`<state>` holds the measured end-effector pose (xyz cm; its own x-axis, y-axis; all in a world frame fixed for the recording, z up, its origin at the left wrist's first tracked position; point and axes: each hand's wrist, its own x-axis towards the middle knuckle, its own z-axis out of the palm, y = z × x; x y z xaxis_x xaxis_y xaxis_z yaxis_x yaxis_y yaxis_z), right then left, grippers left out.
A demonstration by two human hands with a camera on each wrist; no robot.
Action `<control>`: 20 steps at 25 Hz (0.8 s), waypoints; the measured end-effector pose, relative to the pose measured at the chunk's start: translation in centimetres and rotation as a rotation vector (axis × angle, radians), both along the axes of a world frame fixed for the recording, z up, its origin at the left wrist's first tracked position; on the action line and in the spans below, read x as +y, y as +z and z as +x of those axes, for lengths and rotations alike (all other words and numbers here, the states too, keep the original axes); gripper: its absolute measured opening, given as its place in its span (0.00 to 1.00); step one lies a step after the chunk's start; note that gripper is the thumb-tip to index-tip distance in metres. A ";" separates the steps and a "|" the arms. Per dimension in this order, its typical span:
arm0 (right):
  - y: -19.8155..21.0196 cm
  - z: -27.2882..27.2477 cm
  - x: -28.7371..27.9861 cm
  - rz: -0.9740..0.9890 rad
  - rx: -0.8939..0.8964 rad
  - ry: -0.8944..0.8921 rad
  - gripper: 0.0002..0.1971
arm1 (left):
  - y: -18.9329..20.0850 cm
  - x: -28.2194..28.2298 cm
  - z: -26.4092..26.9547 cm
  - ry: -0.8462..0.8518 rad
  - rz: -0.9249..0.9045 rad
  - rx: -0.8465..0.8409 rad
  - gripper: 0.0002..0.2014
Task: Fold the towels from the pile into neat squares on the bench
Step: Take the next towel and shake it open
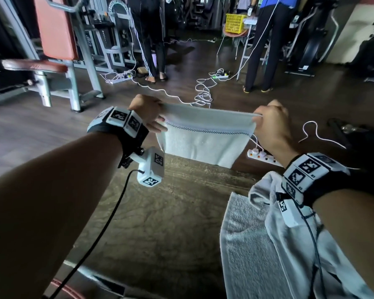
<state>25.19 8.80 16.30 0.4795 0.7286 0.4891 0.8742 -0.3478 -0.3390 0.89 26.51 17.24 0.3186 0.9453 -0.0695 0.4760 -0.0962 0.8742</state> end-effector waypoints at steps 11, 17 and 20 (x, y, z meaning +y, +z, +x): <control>-10.4 -4.9 -14.4 -0.016 0.210 0.168 0.10 | -7.1 -10.8 -9.4 -0.080 0.432 0.339 0.05; -10.7 -8.6 -22.7 -0.116 0.475 0.240 0.10 | -8.7 -17.5 -15.7 -0.305 0.413 0.294 0.04; -8.1 -10.4 -25.6 -0.107 0.557 0.199 0.13 | -7.1 -20.5 -17.1 -0.316 0.487 0.269 0.15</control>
<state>14.82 -16.83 8.23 0.4914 0.8623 0.1225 0.6272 -0.2528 -0.7367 -16.22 5.98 10.11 0.6183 0.7520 0.2283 0.5565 -0.6241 0.5485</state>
